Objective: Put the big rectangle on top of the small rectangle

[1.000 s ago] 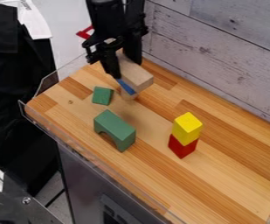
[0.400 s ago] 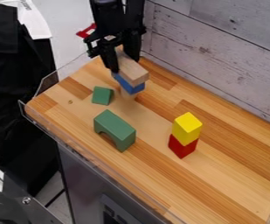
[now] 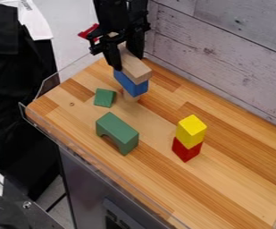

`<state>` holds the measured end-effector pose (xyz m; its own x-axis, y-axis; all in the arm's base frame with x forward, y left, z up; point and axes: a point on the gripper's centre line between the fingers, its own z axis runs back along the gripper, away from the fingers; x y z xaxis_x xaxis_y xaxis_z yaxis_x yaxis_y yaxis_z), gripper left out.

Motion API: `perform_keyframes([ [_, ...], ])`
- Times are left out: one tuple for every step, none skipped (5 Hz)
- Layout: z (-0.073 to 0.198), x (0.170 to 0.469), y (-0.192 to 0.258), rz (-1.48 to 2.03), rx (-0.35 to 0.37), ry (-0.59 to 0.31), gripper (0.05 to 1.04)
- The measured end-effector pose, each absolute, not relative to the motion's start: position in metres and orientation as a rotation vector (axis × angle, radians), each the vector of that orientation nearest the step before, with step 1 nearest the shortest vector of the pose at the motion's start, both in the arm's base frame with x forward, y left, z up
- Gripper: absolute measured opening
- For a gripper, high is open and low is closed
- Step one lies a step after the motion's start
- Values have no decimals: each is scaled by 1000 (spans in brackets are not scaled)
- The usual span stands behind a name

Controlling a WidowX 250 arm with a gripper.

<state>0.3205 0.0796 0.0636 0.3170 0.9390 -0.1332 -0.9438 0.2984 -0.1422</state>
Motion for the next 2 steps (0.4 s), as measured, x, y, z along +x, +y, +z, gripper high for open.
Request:
perform_keyframes([
  [62,323,79,1244,-205,30,552],
  [58,326,72,1220,-198,40,552],
])
